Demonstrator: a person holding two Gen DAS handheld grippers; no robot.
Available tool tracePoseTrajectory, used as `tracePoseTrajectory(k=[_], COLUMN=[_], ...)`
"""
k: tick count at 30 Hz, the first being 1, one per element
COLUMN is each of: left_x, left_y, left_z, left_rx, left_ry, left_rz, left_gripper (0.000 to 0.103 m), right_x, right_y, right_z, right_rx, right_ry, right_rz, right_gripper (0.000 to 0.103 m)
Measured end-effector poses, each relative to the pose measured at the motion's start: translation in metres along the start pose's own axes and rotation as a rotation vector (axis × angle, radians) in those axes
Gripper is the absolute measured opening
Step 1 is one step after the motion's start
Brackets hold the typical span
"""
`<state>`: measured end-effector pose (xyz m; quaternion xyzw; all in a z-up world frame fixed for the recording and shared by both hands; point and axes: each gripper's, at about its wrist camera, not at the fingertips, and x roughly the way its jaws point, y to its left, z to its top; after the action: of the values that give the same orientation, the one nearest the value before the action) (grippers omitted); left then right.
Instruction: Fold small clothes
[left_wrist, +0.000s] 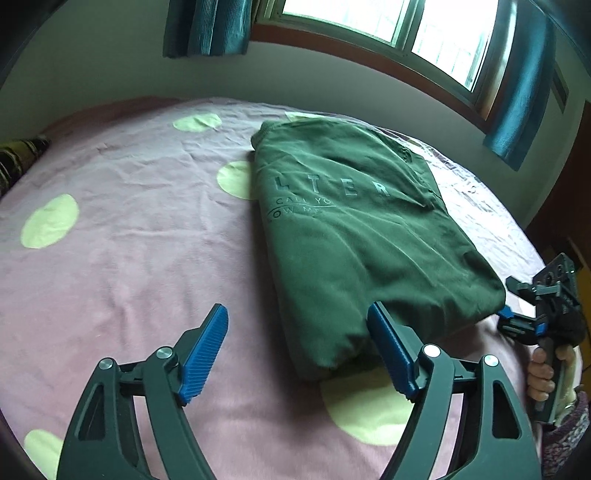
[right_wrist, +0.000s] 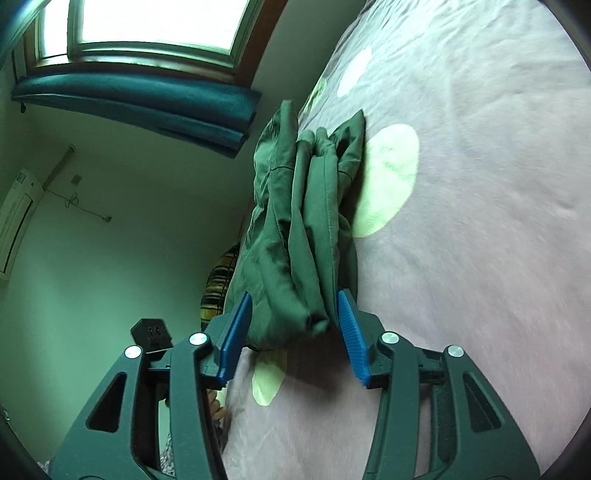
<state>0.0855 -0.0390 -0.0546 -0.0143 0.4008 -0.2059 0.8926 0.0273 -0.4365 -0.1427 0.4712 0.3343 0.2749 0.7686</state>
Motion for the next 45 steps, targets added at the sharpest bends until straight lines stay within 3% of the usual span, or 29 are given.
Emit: tracePoseTrajectory(k=[6,10,12,13,14,15,20,24,31,45], left_x=[-0.015,-0.021,-0.024,-0.026,-0.029,-0.031,-0.04,-0.044,-0.052,-0.065], left_y=[-0.011,-0.019,-0.023,-0.025,-0.027,-0.029,-0.034,-0.037,-0.039,-0.043], left_z=[-0.018,-0.031,-0.034,-0.035,-0.036,-0.037,-0.039,-0.037,-0.038,-0.044], left_rx=[0.04,0.048,0.056,0.06,0.065,0.067,0.066,0.056,0.041,0.028], left_ry=[0.013,-0.003,-0.014,-0.021,-0.029,-0.035,-0.066,-0.074,-0.086,-0.11], left_rz=[0.09,0.162,0.186,0.197,0.208,0.216,0.233,0.238,0.253,0.296], left_gripper=[0.081,0.083,0.083,0.083,0.083,0.083,0.083,0.083,0.084,0.086], right_x=[-0.023,-0.027,-0.025,-0.024,-0.019,-0.019,-0.013,-0.003,0.007,0.006], right_y=[0.013,0.035,0.043,0.046,0.052,0.052,0.068,0.081,0.103,0.121], right_z=[-0.029,-0.047,-0.054,-0.059,-0.065,-0.065,-0.079,-0.085,-0.094,-0.101], right_rx=[-0.07,-0.164,-0.188,-0.203,-0.232,-0.232,-0.277,-0.349,-0.488,-0.528], right_ry=[-0.058,-0.081,-0.082,-0.082,-0.066,-0.066,-0.086,-0.099,-0.105,-0.131], right_rz=[-0.077,-0.177,-0.25,-0.293,-0.398,-0.398,-0.61,-0.719,-0.806,-0.814], right_gripper=[0.061,0.085,0.09,0.092,0.092,0.092,0.093,0.093,0.093,0.093])
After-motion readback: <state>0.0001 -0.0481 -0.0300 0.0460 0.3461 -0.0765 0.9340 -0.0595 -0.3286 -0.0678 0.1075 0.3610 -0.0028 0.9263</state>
